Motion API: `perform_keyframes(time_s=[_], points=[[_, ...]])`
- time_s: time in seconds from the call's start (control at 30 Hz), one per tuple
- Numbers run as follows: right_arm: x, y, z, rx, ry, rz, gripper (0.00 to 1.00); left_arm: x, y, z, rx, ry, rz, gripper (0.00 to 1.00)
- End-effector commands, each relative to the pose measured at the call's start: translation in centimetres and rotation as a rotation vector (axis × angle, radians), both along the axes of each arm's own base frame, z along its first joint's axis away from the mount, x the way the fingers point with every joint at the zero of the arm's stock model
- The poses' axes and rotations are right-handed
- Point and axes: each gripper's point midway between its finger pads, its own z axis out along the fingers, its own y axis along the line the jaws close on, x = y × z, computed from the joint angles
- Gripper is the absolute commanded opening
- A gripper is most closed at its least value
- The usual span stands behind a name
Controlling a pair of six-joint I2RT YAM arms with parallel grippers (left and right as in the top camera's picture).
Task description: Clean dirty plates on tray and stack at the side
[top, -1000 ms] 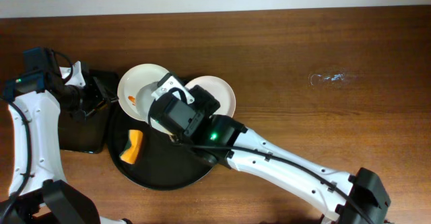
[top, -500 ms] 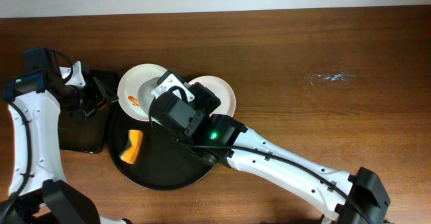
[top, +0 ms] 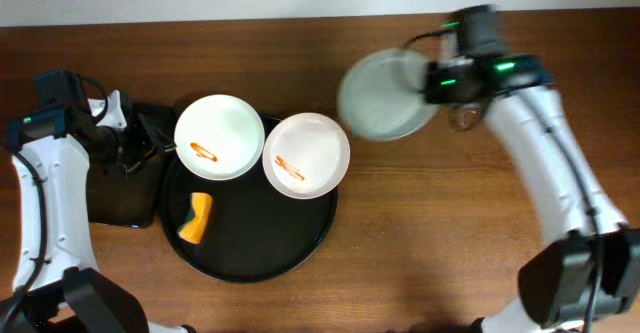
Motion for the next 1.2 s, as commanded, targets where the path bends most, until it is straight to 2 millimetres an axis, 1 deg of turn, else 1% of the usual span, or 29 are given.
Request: perform_keyframes(time_s=[0.0, 0.03, 0.07, 0.13, 0.2, 0.23, 0.27, 0.3, 0.33, 0.37, 0.4, 0.43, 0.5, 0.53, 0.57, 0.63, 0.67, 0.7, 0.73, 0.77, 0.8, 0.83, 0.87, 0.9, 0.97, 1.0, 1.03, 1.1, 1.17], points=[[0.0, -9.5, -1.9, 0.133, 0.059, -0.230, 0.05, 0.6, 0.0, 1.6, 0.017, -0.067, -0.018, 0.39], [-0.3, -12.6, -3.1, 0.139, 0.081, -0.301, 0.05, 0.7, 0.0, 1.6, 0.018, -0.069, -0.018, 0.39], [-0.8, -15.2, -4.6, 0.149, 0.110, -0.362, 0.05, 0.7, 0.1, 1.6, 0.019, -0.070, -0.018, 0.39], [-1.6, -18.0, -7.5, 0.163, 0.179, -0.426, 0.05, 0.7, 0.1, 1.6, 0.021, -0.069, -0.017, 0.39], [-2.3, -19.1, -9.8, 0.176, 0.235, -0.458, 0.08, 0.7, 0.1, 1.6, 0.021, -0.068, -0.017, 0.39], [-2.6, -19.3, -10.4, 0.178, 0.253, -0.460, 0.17, 0.7, 0.1, 1.6, 0.021, -0.069, -0.018, 0.39], [-2.7, -19.4, -10.8, 0.166, 0.262, -0.442, 0.38, 0.7, 0.1, 1.6, 0.022, -0.069, -0.018, 0.39], [-2.7, -19.5, -10.8, 0.154, 0.265, -0.433, 0.62, 0.7, 0.1, 1.6, 0.022, -0.069, -0.017, 0.39], [-2.8, -19.8, -10.6, 0.137, 0.266, -0.436, 0.71, 0.8, 0.2, 1.5, 0.027, -0.070, -0.016, 0.39], [-2.8, -19.8, -9.9, 0.138, 0.264, -0.437, 0.75, 0.7, 0.5, 1.4, 0.043, -0.066, -0.012, 0.39], [-2.7, -19.4, -9.1, 0.158, 0.259, -0.427, 0.76, 0.7, 0.7, 1.4, 0.054, -0.064, -0.009, 0.39], [-2.4, -18.5, -7.9, 0.188, 0.253, -0.403, 0.76, 0.7, 1.0, 1.3, 0.073, -0.059, -0.003, 0.39], [-1.8, -14.0, -4.0, 0.255, 0.256, -0.236, 0.74, 0.7, 2.3, 0.9, 0.147, -0.044, 0.019, 0.39], [-2.0, -10.8, -2.2, 0.242, 0.279, -0.133, 0.72, 0.7, 2.8, 0.8, 0.172, -0.041, 0.026, 0.42], [-2.1, -8.6, -1.5, 0.230, 0.292, -0.067, 0.70, 0.7, 2.9, 0.8, 0.183, -0.040, 0.030, 0.43], [-2.6, -3.2, -1.3, 0.215, 0.335, 0.055, 0.66, 0.6, 3.5, 0.7, 0.212, -0.031, 0.039, 0.43], [-3.0, 0.8, -1.8, 0.201, 0.360, 0.147, 0.64, 0.5, 3.8, 0.6, 0.229, -0.025, 0.044, 0.44], [-3.6, 4.3, -2.3, 0.185, 0.379, 0.231, 0.63, 0.4, 4.1, 0.5, 0.246, -0.019, 0.049, 0.44], [-4.5, 7.5, -2.7, 0.171, 0.395, 0.309, 0.59, 0.3, 4.4, 0.5, 0.264, -0.012, 0.055, 0.44], [-5.3, 9.6, -3.1, 0.160, 0.410, 0.362, 0.55, 0.2, 4.8, 0.4, 0.286, -0.004, 0.062, 0.44], [-7.5, 13.5, -3.8, 0.132, 0.445, 0.462, 0.46, -0.1, 5.6, 0.2, 0.331, 0.017, 0.075, 0.44], [-8.7, 15.2, -4.2, 0.121, 0.467, 0.499, 0.41, -0.2, 5.9, 0.1, 0.348, 0.024, 0.081, 0.44], [-10.0, 16.9, -4.6, 0.114, 0.492, 0.519, 0.39, -0.3, 6.1, 0.1, 0.355, 0.026, 0.084, 0.44], [-11.7, 19.2, -5.2, 0.103, 0.513, 0.558, 0.37, -0.2, 6.1, 0.2, 0.356, 0.022, 0.084, 0.44], [-13.6, 22.0, -6.2, 0.091, 0.525, 0.598, 0.33, -0.1, 6.2, 0.2, 0.357, 0.018, 0.085, 0.43], [-14.6, 23.4, -7.1, 0.080, 0.530, 0.594, 0.33, -0.1, 6.1, 0.2, 0.357, 0.018, 0.085, 0.43], [-15.4, 24.0, -8.5, 0.040, 0.536, 0.530, 0.36, -0.1, 6.1, 0.2, 0.356, 0.019, 0.085, 0.43], [-16.5, 24.2, -10.9, -0.015, 0.546, 0.436, 0.38, -0.1, 6.1, 0.2, 0.356, 0.019, 0.084, 0.43], [-17.5, 24.4, -12.8, -0.014, 0.565, 0.421, 0.37, -0.1, 6.1, 0.2, 0.356, 0.019, 0.085, 0.43]])
